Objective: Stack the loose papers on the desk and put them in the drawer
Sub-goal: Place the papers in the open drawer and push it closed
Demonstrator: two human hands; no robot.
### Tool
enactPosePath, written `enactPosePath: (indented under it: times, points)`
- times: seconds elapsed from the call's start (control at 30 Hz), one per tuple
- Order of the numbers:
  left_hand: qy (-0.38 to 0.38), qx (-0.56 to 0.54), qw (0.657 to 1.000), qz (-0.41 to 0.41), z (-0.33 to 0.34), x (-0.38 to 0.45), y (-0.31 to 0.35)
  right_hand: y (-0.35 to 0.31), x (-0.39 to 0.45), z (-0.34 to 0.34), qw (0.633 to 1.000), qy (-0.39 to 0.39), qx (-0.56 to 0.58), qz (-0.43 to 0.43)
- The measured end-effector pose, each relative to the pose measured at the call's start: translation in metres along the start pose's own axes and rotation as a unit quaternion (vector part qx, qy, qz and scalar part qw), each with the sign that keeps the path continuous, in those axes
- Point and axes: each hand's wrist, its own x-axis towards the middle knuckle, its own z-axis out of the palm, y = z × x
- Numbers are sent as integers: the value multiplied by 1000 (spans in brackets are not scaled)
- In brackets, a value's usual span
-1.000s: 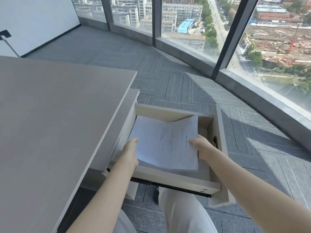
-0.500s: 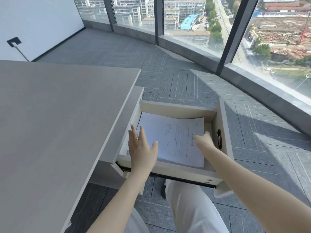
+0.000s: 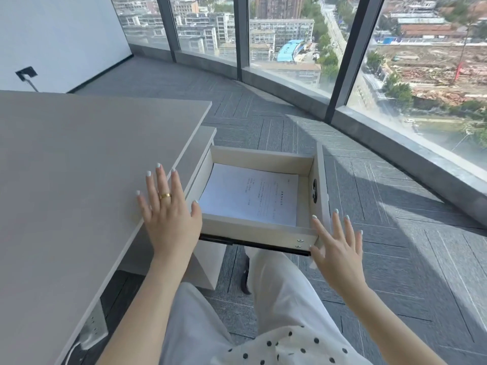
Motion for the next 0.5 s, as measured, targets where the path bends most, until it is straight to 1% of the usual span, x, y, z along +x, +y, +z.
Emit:
enactPosePath:
  times: [0.17, 0.27, 0.5]
  points:
    - [-12, 33, 998, -48, -12, -13, -9, 2, -22, 9, 999, -40, -21, 2]
    - [-26, 36, 996, -76, -14, -19, -16, 1, -29, 10, 999, -36, -28, -8]
    - [-18, 37, 996, -81, -10, -25, -20, -7, -25, 10, 996, -71, -44, -20]
